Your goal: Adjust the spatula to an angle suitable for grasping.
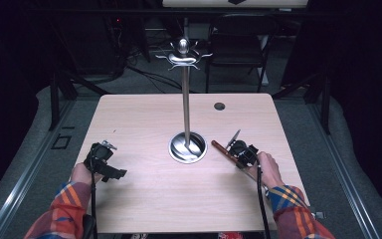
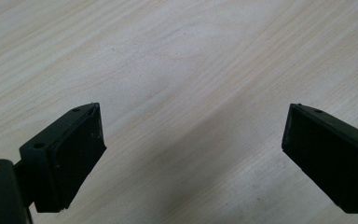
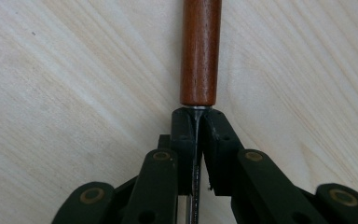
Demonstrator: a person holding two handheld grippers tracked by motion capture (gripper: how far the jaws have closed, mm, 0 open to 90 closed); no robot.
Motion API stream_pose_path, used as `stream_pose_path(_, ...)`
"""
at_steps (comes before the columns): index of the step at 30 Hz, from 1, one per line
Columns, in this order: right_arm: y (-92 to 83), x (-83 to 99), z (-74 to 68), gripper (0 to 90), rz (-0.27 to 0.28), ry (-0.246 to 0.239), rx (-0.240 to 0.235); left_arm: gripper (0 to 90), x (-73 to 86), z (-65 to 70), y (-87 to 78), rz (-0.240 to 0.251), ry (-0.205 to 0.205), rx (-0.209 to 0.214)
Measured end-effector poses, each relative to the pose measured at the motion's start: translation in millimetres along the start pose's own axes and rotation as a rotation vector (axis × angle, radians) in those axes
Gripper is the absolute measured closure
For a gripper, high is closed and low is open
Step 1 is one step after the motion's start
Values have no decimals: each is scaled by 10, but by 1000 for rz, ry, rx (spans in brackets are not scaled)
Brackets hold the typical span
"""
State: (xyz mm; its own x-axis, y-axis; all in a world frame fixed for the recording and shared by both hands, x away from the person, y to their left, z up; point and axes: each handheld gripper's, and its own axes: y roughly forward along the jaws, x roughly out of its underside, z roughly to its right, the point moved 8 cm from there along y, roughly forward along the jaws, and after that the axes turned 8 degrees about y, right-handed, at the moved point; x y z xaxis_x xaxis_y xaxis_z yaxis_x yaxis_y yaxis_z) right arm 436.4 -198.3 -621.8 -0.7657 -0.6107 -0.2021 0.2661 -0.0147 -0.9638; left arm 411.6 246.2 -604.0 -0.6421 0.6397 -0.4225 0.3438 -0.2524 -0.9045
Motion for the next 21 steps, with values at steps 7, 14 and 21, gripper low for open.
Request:
stream_pose_path(7,-5,3,-6,841,11,36,-16,56,0,-1,0,0,2,0)
stream_pose_path(14,-50,1,19,842,33,43,-26,56,13,0,-9,5,0,3)
stream_pose_path(21,-81,-3,15,842,54,49,-25,56,7,3,-8,4,8,2)
